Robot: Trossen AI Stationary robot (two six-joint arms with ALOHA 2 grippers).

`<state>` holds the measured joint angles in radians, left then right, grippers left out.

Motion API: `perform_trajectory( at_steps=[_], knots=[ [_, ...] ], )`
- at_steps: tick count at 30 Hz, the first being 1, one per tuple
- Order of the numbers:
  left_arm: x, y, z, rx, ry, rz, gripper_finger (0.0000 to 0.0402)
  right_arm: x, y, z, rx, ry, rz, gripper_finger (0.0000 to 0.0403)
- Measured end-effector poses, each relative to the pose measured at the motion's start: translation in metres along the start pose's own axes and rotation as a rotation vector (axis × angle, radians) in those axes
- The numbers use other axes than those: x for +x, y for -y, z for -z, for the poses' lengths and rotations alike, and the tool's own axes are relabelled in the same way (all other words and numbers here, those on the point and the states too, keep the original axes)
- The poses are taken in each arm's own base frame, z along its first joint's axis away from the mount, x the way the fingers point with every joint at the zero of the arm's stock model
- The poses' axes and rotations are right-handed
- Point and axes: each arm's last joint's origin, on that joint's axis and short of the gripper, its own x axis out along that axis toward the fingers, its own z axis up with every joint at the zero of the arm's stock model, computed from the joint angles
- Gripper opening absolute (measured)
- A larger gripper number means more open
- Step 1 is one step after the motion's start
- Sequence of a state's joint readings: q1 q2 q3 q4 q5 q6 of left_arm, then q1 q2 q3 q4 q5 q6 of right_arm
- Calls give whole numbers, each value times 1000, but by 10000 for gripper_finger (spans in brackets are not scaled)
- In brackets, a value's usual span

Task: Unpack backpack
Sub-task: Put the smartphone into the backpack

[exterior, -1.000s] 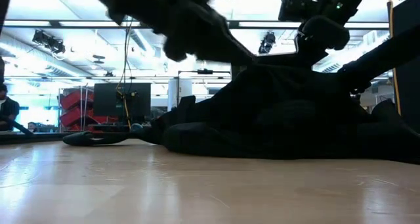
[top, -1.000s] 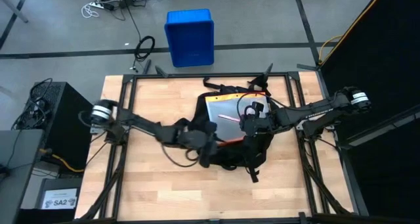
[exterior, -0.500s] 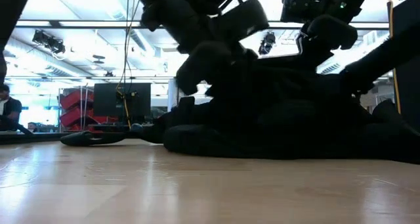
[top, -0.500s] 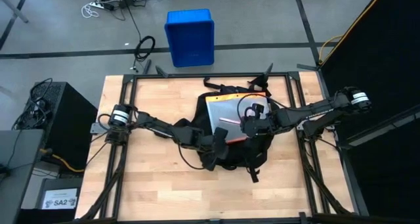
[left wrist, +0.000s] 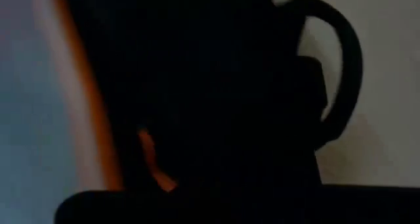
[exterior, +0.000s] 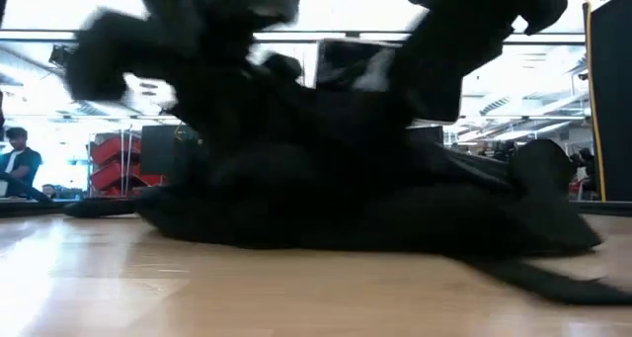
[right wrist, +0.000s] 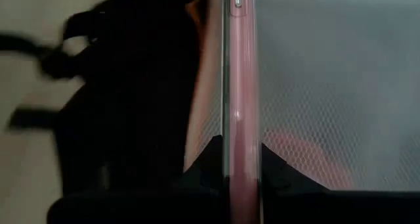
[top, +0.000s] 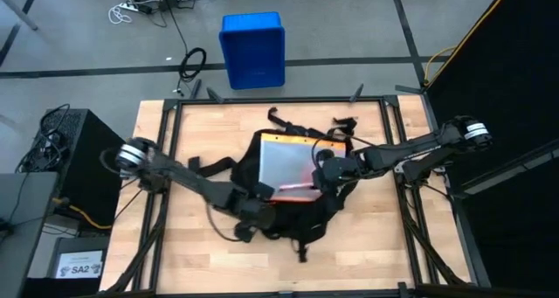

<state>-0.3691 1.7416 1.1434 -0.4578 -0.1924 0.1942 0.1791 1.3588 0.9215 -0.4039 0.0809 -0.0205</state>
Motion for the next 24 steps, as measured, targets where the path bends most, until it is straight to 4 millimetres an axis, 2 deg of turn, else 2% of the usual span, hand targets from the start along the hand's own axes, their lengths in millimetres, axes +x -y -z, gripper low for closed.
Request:
perform_trajectory(
  at_steps=[5,10,14,20,24],
  knots=[
    [-44,22,24,-124,146,-47,0,22,3,-6,-59,66,-168,4],
    [-69,44,63,-250,222,-121,0,54,8,-7,-84,121,-360,4],
    [-81,53,91,-324,252,-191,0,77,7,3,-74,66,-460,4],
    [-93,48,120,-404,263,-303,0,95,5,11,-41,8,-516,4],
    [-101,44,126,-424,267,-379,0,102,6,13,-11,-4,-510,7]
  ],
)
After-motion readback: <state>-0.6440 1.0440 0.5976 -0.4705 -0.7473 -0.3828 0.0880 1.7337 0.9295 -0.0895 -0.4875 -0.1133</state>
